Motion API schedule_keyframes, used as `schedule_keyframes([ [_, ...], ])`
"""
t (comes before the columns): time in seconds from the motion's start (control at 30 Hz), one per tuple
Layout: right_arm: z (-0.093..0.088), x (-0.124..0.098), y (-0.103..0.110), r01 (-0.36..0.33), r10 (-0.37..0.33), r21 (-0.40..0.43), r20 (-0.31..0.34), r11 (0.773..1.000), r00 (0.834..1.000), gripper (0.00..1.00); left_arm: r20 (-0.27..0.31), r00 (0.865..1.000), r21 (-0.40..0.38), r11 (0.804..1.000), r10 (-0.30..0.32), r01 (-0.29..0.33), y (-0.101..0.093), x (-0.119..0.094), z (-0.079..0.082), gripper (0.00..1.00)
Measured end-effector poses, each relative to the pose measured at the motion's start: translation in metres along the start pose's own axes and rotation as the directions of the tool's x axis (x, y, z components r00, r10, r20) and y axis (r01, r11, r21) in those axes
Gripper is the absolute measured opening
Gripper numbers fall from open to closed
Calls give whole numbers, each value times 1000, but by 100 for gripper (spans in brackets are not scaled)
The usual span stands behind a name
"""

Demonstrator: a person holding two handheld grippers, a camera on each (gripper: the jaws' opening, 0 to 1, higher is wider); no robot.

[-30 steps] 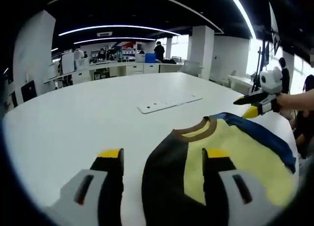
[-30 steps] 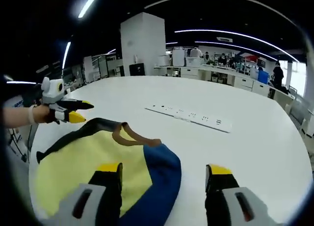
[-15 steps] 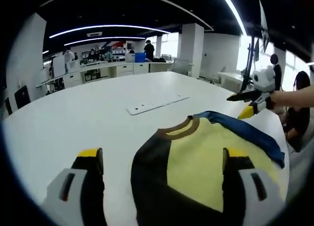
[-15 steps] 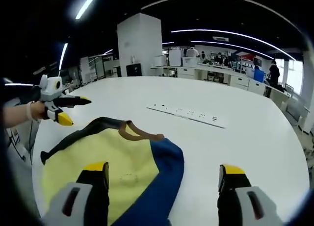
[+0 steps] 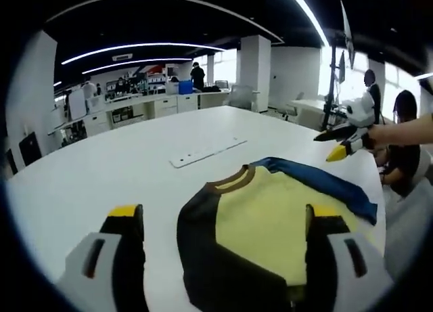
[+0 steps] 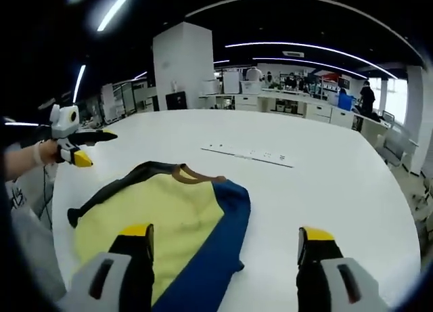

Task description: Fold the garment on the visible template until the final outline fits inside the template.

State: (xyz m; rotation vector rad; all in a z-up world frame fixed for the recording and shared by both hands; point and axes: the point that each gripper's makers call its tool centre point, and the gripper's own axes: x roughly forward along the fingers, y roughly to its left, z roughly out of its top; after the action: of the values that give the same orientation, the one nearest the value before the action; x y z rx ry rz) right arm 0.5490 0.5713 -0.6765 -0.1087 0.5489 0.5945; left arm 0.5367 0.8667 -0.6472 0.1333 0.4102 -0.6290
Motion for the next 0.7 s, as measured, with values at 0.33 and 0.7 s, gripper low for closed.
schedule_keyframes([
  [0.33,-25,-42,3,44,-44,34,-17,998,999,86,-5,1000,-18,1000,-6,6,-16,-31,-10,95],
  [0.7,-62,-88,8,74,-70,57,-58,996,996,84,-18,1000,-38,999,7,-8,-32,-76,-35,94],
])
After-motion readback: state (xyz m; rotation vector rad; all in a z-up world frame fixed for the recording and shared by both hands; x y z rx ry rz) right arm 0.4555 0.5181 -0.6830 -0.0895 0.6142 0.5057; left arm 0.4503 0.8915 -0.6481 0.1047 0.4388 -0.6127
